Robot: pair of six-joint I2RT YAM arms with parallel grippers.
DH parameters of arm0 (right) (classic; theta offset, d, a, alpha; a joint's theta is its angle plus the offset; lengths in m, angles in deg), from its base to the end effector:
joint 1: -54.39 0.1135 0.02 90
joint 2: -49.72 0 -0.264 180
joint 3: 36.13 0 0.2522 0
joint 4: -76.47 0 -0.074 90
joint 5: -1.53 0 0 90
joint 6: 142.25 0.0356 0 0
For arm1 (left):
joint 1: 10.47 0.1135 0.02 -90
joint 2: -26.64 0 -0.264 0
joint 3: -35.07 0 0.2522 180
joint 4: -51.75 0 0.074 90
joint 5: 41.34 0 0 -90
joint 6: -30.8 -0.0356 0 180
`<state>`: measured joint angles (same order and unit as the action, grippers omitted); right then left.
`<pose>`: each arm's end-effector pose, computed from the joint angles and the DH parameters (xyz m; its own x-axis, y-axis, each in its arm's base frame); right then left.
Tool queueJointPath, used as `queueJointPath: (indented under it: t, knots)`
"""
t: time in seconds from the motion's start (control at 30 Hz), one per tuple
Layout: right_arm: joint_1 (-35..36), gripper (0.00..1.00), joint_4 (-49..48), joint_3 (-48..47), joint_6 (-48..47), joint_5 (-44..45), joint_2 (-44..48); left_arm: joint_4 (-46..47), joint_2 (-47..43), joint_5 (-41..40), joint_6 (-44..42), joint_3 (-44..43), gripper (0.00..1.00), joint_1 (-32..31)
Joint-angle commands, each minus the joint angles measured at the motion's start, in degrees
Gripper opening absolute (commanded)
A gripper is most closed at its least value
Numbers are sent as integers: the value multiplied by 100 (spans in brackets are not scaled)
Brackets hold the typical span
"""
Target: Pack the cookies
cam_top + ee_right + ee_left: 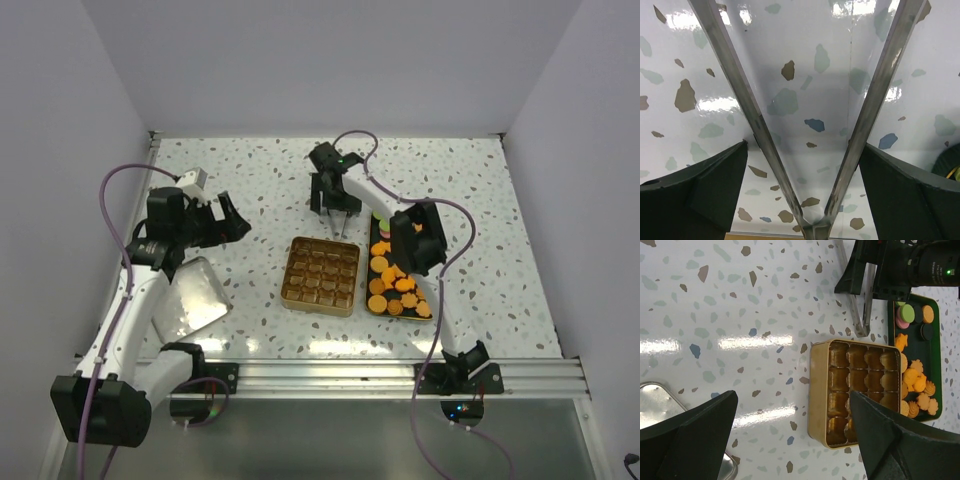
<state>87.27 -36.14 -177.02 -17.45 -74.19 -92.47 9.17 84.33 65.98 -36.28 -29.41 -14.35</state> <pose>0.4416 0.2750 0.1685 -0.8998 0.0769 -0.4296 0.0763 0.9969 0.0187 0.2157 -0.0253 0.3033 -0.6564 -0.3281 -0.6793 0.0542 0.8776 -0.4763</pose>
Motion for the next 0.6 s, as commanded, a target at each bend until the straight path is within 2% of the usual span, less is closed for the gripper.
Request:
queueJointPath:
  t: [0.0, 0.07, 0.2, 0.3, 0.57]
  knots:
    - [-71, 94, -19, -312, 167, 356, -212, 8, 5, -27, -165, -25, 100, 1]
    - [-141, 88, -19, -347, 202, 303, -291, -10, 5, -36, -182, -34, 100, 1]
    - [-186, 64, -10, -304, 176, 198, -318, -10, 32, -27, -200, -52, 100, 1]
    - [-186, 56, -10, -233, 123, 171, -231, 34, 84, -1, -209, -78, 100, 1]
    - [-265, 52, 192, -829, -334, 444, 296, 210, 233, 166, -112, -245, 100, -8]
